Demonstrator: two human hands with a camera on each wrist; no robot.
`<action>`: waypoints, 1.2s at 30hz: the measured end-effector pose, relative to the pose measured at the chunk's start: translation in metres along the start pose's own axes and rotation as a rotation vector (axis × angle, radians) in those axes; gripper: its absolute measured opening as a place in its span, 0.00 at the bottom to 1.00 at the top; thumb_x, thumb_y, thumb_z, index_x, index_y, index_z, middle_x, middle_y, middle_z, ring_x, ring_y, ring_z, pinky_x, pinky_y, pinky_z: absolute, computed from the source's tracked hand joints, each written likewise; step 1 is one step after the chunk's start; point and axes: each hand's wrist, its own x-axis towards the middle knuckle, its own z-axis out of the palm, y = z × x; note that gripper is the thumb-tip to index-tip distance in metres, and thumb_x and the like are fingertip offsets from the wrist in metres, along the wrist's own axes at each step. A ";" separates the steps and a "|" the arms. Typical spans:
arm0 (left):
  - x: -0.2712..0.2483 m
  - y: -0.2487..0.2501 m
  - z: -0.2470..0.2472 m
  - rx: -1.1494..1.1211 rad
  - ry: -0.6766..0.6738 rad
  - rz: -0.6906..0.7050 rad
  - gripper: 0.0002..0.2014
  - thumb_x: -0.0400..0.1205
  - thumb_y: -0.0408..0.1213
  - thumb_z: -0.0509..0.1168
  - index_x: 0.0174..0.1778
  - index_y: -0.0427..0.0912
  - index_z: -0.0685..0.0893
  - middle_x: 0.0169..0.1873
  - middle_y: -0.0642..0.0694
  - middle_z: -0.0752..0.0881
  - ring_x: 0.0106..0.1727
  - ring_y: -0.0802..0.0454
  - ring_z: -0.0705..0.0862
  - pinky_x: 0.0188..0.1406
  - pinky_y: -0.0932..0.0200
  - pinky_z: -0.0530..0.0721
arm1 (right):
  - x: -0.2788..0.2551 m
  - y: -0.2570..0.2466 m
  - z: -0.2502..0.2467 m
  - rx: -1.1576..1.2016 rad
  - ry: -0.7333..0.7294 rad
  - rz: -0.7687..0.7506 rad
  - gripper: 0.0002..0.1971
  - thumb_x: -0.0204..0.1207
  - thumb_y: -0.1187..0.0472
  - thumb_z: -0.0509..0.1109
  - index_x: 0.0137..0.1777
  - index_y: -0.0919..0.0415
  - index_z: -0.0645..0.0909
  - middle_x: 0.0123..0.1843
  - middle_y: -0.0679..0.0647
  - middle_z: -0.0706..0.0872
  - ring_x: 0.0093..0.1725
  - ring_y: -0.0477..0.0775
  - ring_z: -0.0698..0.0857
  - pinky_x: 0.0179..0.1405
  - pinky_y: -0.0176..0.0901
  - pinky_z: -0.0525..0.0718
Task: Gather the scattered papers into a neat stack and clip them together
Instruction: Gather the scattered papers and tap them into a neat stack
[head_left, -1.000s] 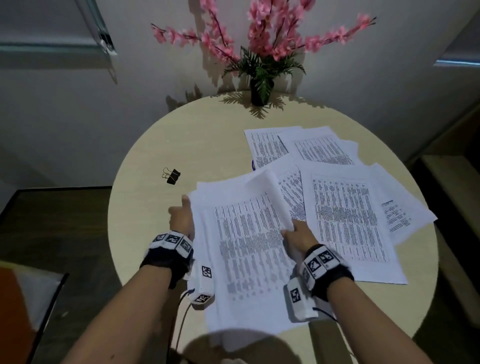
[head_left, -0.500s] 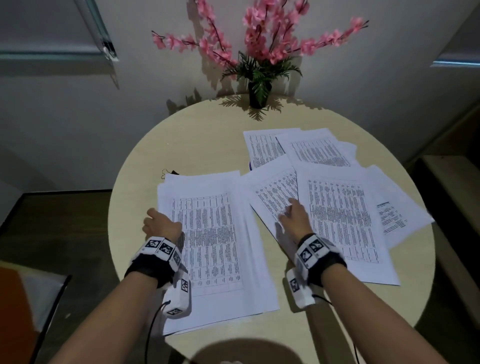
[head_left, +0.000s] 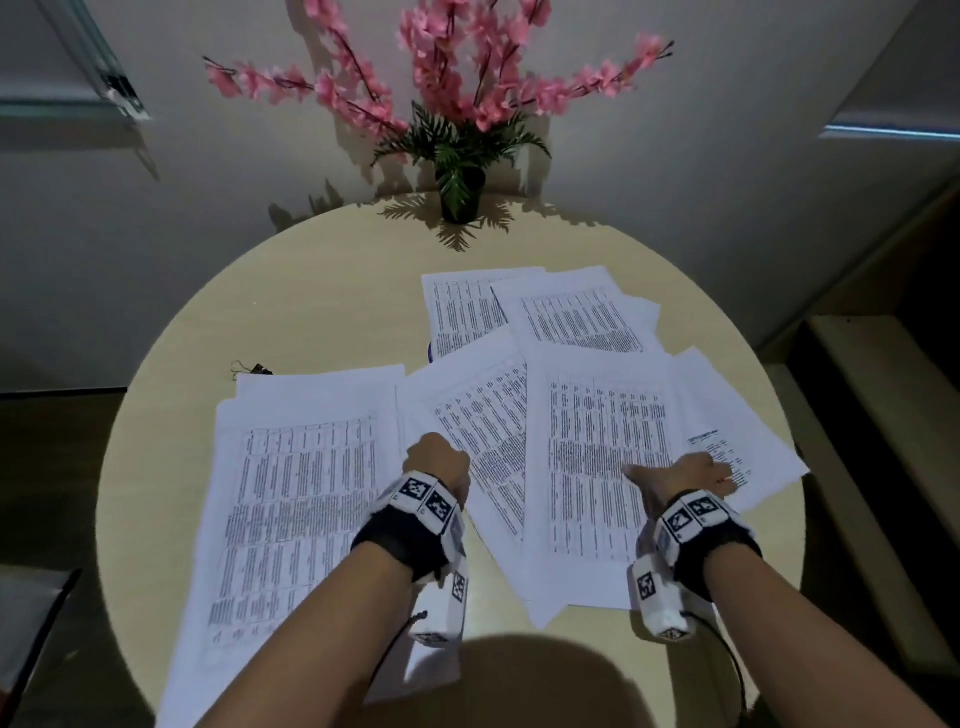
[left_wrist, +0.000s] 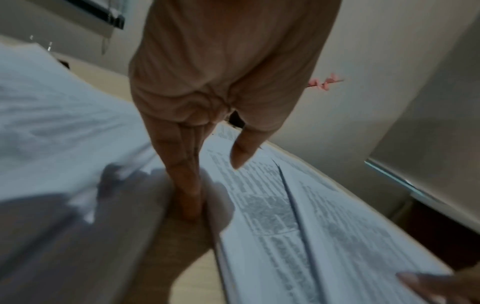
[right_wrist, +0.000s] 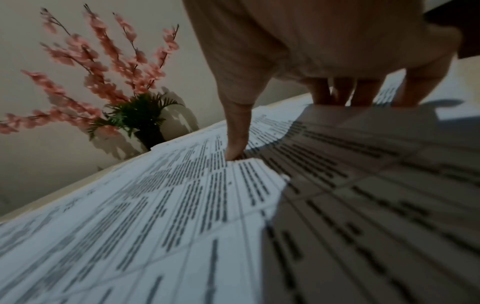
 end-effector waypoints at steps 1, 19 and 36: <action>0.000 0.007 0.003 -0.044 0.002 -0.004 0.14 0.78 0.28 0.61 0.25 0.33 0.71 0.27 0.40 0.75 0.27 0.47 0.75 0.24 0.59 0.71 | 0.003 -0.004 0.002 0.001 -0.009 -0.033 0.46 0.62 0.47 0.80 0.72 0.72 0.63 0.76 0.69 0.63 0.76 0.68 0.61 0.72 0.66 0.67; 0.013 0.028 -0.051 -0.174 0.525 0.208 0.12 0.79 0.23 0.56 0.54 0.29 0.82 0.42 0.30 0.86 0.43 0.36 0.84 0.43 0.53 0.81 | 0.058 -0.086 0.005 -0.310 -0.211 -0.581 0.28 0.79 0.44 0.58 0.78 0.41 0.56 0.85 0.51 0.49 0.82 0.67 0.47 0.76 0.73 0.52; 0.116 0.086 -0.041 -0.081 0.294 0.091 0.15 0.80 0.33 0.60 0.59 0.28 0.79 0.54 0.32 0.81 0.54 0.34 0.81 0.54 0.51 0.79 | 0.008 -0.060 0.029 0.040 -0.307 -0.670 0.19 0.73 0.69 0.60 0.64 0.62 0.75 0.67 0.61 0.70 0.67 0.64 0.70 0.65 0.54 0.70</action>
